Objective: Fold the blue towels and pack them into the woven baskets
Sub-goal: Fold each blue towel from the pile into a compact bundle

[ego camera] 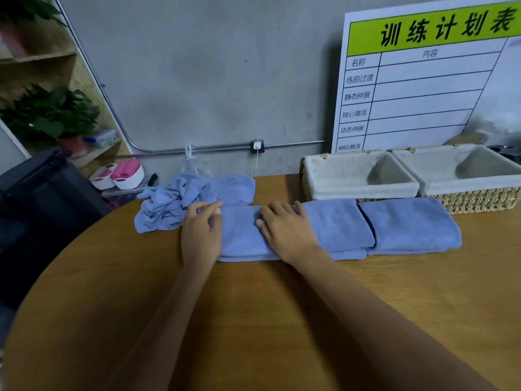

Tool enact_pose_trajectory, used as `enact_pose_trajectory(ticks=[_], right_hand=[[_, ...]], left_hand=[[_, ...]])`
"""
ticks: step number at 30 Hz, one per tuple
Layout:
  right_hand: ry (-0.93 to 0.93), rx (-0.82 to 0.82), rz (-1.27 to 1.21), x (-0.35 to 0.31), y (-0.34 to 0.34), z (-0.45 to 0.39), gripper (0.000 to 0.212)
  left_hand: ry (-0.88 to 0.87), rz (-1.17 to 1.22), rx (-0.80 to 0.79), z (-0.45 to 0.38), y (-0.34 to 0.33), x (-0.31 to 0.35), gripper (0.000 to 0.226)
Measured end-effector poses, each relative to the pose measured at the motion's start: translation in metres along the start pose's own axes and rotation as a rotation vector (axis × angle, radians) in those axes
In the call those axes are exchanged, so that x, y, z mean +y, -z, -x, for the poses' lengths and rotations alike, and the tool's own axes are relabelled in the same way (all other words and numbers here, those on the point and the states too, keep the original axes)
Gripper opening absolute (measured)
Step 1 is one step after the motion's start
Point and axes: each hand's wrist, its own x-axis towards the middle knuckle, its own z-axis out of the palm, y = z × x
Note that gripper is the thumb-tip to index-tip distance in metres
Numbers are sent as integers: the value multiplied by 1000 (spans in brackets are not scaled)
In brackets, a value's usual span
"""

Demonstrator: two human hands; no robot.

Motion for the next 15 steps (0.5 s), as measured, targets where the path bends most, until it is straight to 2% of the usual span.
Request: enact_pose_trajectory(ticks=[2,4,5,7,8,10,13,15], right_hand=[[21,-18,-20,-1,11,12,49],[20,39,-122,-3,29,40,41],[13,100,-186,-2,38,59,36],[-2,181,-263,2,51,103,29],[-11,174,-268,5,52,125,27],[-43,112,-234,12,46,157,24],[-110,20,-193,20,36,168,16],[-136,-42,-173,19,38,165,15]], left_hand=[[-144,-64,-71,14,9,6,38],[-198,-20,-103,36,16,5,43],[-154,53,-36,50,20,2,40],[45,150,149,83,30,-1,24],[143,158,165,98,33,-1,20],[212,132,63,118,35,1,25],[73,-160,-131,135,40,16,15],[-16,-286,-183,144,41,28,12]])
